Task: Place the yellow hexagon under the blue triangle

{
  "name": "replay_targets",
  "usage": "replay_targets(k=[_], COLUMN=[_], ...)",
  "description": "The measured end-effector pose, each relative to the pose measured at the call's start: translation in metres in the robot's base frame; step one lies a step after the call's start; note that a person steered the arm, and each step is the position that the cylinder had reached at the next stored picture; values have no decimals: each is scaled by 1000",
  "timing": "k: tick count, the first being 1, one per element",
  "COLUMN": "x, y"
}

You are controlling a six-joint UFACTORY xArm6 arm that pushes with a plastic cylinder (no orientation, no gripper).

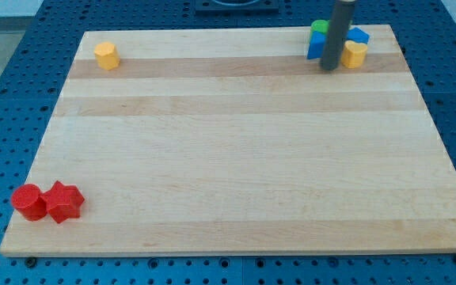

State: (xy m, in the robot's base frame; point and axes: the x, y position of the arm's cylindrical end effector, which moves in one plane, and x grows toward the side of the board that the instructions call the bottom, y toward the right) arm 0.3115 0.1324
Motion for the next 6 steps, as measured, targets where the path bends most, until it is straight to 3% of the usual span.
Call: replay_targets(k=[1, 2, 3, 4, 5, 6], x=[-8, -79, -119, -120, -104, -92], y=[-111, -186, -240, -317, -434, -437])
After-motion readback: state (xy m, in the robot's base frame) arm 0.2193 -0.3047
